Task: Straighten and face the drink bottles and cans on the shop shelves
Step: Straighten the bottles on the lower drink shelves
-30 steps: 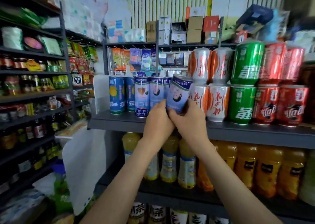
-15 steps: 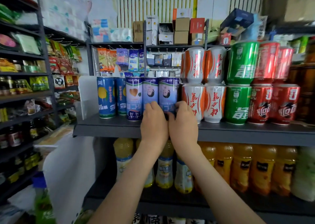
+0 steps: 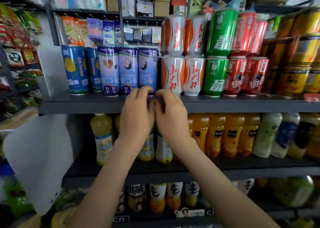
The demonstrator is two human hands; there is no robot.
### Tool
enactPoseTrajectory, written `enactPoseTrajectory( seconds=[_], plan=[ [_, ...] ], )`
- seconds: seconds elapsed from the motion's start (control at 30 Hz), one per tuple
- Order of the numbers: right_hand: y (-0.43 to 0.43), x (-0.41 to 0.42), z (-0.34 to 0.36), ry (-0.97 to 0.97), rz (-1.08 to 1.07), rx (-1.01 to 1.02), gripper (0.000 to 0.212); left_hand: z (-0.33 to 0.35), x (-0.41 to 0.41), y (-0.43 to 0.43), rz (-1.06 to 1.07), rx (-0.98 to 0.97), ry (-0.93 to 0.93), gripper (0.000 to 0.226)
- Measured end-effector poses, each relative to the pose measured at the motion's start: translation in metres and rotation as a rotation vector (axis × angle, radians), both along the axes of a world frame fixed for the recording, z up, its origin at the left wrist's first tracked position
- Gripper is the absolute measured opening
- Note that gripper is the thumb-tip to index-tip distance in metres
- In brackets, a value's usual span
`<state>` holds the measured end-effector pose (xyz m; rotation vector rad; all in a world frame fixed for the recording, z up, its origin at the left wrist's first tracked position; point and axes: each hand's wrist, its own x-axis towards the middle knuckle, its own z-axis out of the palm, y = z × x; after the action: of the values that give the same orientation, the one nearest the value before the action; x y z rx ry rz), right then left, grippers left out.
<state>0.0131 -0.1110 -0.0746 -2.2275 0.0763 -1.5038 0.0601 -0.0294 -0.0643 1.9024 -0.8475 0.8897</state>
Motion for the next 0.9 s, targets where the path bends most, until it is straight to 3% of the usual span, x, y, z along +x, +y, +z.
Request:
enactPoseTrajectory(
  seconds=[0.13, 0.3, 0.4, 0.57, 0.77, 0.9],
  plan=[
    [-0.015, -0.043, -0.041, -0.040, 0.033, -0.030, 0.017, -0.051, -0.044, -0.007, -0.079, -0.087, -0.062, 0.025],
    [-0.061, -0.102, -0.101, 0.199, 0.028, 0.176, 0.015, -0.116, -0.089, -0.050, -0.365, -0.042, 0.420, 0.021],
    [-0.101, -0.146, -0.133, 0.287, -0.062, 0.325, 0.014, -0.149, -0.125, -0.091, -0.402, 0.030, 0.616, 0.018],
    [-0.170, -0.239, -0.174, 0.371, -0.255, 0.531, 0.016, -0.194, -0.198, -0.165, -0.465, 0.190, 0.800, 0.020],
    [-0.260, -0.364, -0.218, 0.429, -0.453, 0.775, 0.016, -0.231, -0.298, -0.258, -0.521, 0.293, 0.878, 0.028],
    [-0.313, -0.426, -0.238, 0.466, -0.531, 0.829, 0.020, -0.245, -0.352, -0.314, -0.499, 0.323, 0.963, 0.030]
  ],
)
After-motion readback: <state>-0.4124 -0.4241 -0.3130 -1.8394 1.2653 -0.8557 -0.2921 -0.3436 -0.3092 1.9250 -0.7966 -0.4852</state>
